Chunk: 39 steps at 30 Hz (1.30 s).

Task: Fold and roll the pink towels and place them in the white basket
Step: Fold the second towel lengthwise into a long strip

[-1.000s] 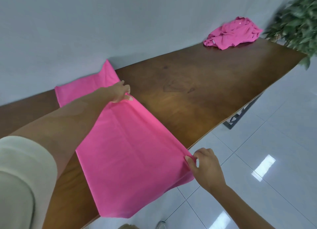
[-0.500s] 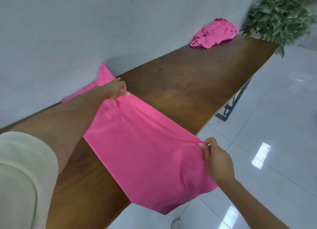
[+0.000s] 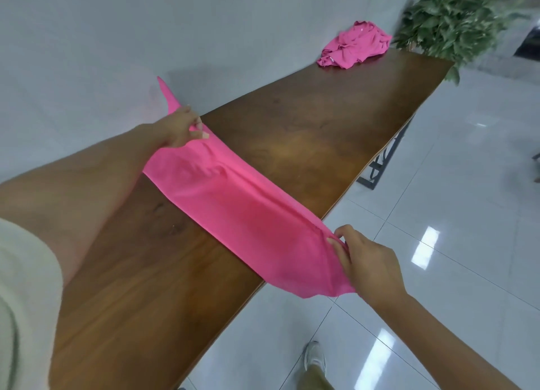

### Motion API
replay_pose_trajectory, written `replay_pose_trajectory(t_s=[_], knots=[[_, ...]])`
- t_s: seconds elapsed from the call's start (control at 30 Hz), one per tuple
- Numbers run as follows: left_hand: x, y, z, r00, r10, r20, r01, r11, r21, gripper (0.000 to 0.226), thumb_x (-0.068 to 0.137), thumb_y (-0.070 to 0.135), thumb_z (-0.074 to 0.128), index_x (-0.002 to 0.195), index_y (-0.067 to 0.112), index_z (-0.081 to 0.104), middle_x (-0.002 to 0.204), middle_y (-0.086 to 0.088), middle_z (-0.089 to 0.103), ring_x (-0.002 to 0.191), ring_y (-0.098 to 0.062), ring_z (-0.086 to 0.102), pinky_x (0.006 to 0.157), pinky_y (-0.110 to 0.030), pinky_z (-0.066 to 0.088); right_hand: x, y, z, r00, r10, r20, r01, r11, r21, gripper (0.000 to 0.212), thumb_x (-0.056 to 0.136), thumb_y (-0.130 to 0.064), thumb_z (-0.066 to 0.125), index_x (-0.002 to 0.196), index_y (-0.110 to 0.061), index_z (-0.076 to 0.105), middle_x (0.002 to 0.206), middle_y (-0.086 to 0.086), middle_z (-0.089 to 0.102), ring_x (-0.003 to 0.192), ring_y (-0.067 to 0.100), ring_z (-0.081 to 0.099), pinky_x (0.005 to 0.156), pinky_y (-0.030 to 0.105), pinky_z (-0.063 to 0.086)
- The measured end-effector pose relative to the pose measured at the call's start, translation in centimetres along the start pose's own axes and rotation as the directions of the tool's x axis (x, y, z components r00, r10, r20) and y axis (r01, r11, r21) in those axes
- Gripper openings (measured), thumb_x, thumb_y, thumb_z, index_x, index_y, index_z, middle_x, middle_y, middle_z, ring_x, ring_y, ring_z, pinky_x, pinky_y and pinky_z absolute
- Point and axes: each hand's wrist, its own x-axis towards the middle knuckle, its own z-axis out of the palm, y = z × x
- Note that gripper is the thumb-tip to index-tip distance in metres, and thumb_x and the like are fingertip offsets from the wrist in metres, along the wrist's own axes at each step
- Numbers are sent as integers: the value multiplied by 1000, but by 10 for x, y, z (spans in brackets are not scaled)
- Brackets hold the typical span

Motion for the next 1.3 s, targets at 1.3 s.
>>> replay_pose_trajectory(t_s=[1.3], knots=[[-103, 64, 157, 892, -357, 275, 385, 922, -51, 96, 89, 64, 60, 162, 32, 6, 170, 0, -5, 156, -30, -10, 125, -55, 4, 40, 28, 23, 862, -159, 481, 18, 959, 284, 49, 99, -63, 26, 133, -34, 48, 109, -19, 52, 100, 2, 55, 79, 17, 46]])
